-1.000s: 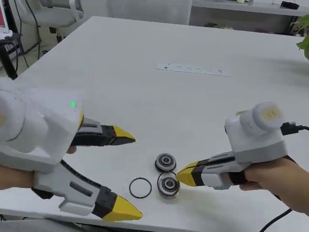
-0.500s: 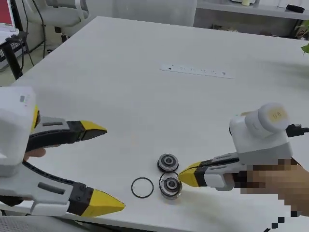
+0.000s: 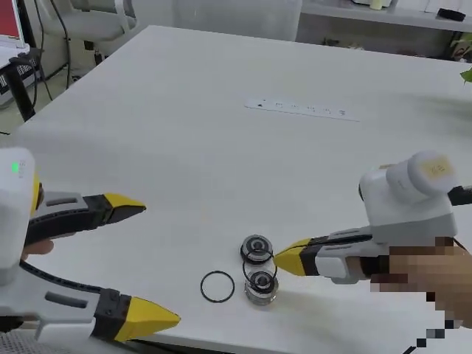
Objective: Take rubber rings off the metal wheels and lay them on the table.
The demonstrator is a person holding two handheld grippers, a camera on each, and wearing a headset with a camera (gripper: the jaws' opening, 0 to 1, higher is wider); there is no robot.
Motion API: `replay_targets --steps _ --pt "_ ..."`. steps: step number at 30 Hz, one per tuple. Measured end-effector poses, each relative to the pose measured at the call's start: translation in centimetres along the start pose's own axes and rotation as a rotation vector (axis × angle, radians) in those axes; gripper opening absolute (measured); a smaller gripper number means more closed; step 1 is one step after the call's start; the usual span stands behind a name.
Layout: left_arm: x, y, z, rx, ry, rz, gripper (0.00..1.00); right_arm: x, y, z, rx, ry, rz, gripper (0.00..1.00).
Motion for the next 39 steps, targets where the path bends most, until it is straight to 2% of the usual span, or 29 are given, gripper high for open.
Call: replay_targets --steps 4,8,13,17,25,35,39 --pt "-0.3 0.0 -0.2 0.008 -0.002 0.015 0.80 0.2 0.3 0.0 0.006 -0.013 0.002 0.00" --pt "-0.7 -0.2 -0.3 -0.004 0.016 0.025 0.80 0.5 0.7 0.0 0.012 -0.026 0.005 0.00" --pt "-1.0 0.0 -0.4 0.005 0.017 0.053 0.84 0.8 1.0 -0.1 0.018 -0.035 0.009 0.00" --pt "-0.8 0.2 -0.3 0.017 -0.027 0.087 0.84 0.9 1.2 -0.3 0.018 -0.039 0.017 0.00" --pt "-0.8 0.3 -0.4 0.015 -0.048 0.108 0.89 0.9 1.8 -0.7 0.035 -0.046 0.024 0.00" --pt "-1.3 0.4 -0.5 0.019 -0.033 0.136 0.92 0.4 2.4 -2.3 0.031 -0.052 0.059 0.00" --pt "-1.3 0.3 -0.5 0.015 -0.022 0.132 0.92 0.2 2.2 -2.8 -0.002 -0.053 0.092 0.00"
Point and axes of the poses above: the centre of the closed fingertips' face, and the gripper's own axes: z roughly backward along the fingers, y roughly to its left, x roughly out of its top, the point moved 5 cm from there along z, roughly backward along the fingers, and after that the axes turned 7 degrees about -z, right-handed, at the moved point
